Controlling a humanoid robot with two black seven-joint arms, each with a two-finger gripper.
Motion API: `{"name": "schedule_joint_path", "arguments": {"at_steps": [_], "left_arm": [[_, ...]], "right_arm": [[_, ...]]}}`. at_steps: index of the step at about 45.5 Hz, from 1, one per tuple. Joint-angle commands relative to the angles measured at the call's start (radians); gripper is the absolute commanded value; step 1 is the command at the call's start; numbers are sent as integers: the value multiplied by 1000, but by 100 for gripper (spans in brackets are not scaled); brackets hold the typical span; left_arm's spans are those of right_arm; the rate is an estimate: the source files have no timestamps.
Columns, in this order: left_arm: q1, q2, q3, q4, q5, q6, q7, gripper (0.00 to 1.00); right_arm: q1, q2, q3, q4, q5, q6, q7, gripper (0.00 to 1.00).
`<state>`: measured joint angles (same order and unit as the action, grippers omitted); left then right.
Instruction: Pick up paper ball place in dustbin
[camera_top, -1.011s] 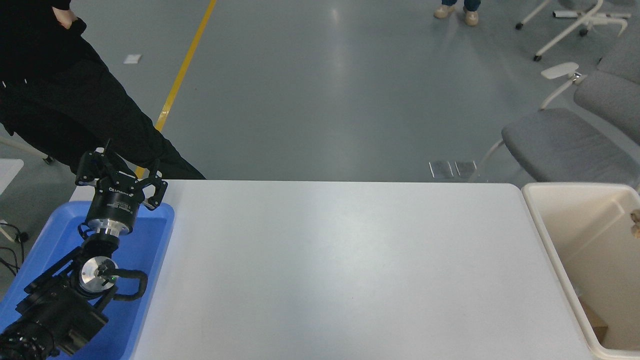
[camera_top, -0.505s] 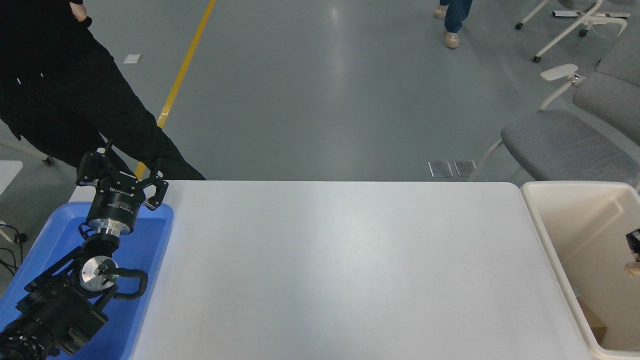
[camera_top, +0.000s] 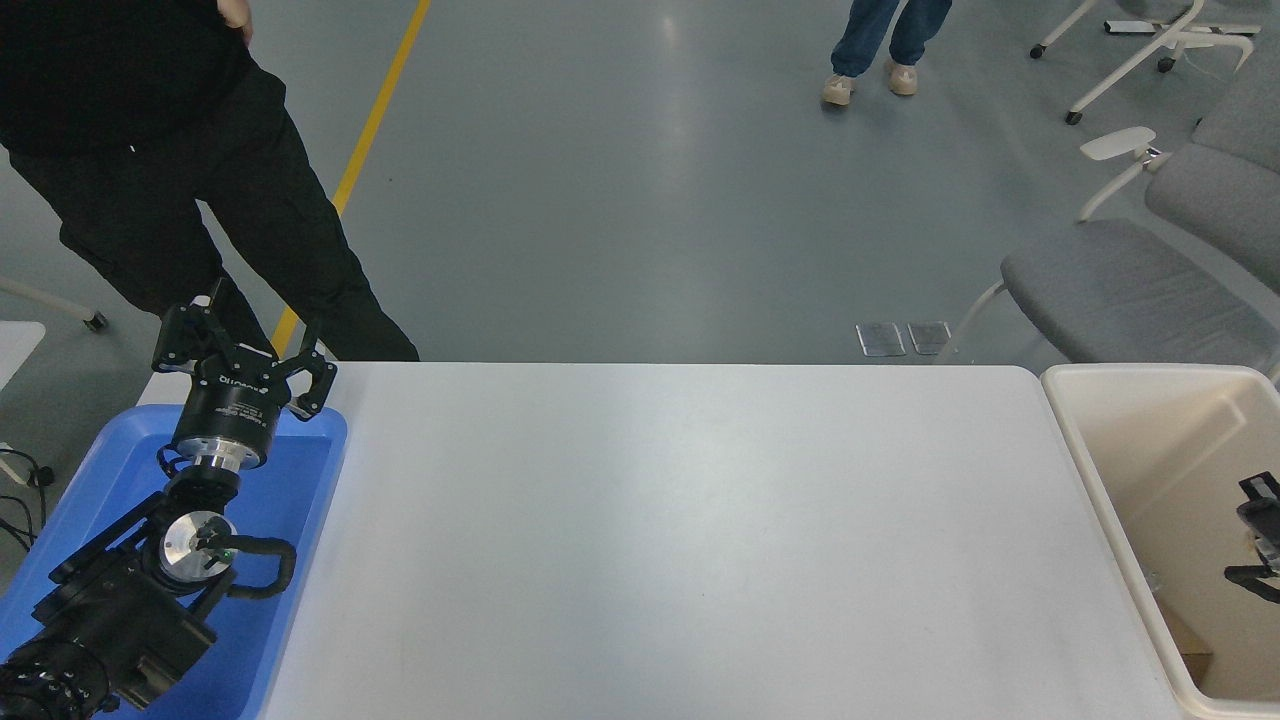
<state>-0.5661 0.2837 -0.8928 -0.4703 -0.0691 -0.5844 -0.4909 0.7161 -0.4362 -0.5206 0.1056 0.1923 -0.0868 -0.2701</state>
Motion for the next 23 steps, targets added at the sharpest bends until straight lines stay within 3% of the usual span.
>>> {"name": "schedule_joint_path", "arguments": {"at_steps": [1, 23], "left_arm": [[0, 0, 0, 1, 0, 0, 0, 99], [0, 0, 0, 1, 0, 0, 0, 99]], "right_arm": [[-6, 11, 11, -20, 3, -10, 0, 99], [11, 5, 41, -4, 3, -10, 0, 99]]}}
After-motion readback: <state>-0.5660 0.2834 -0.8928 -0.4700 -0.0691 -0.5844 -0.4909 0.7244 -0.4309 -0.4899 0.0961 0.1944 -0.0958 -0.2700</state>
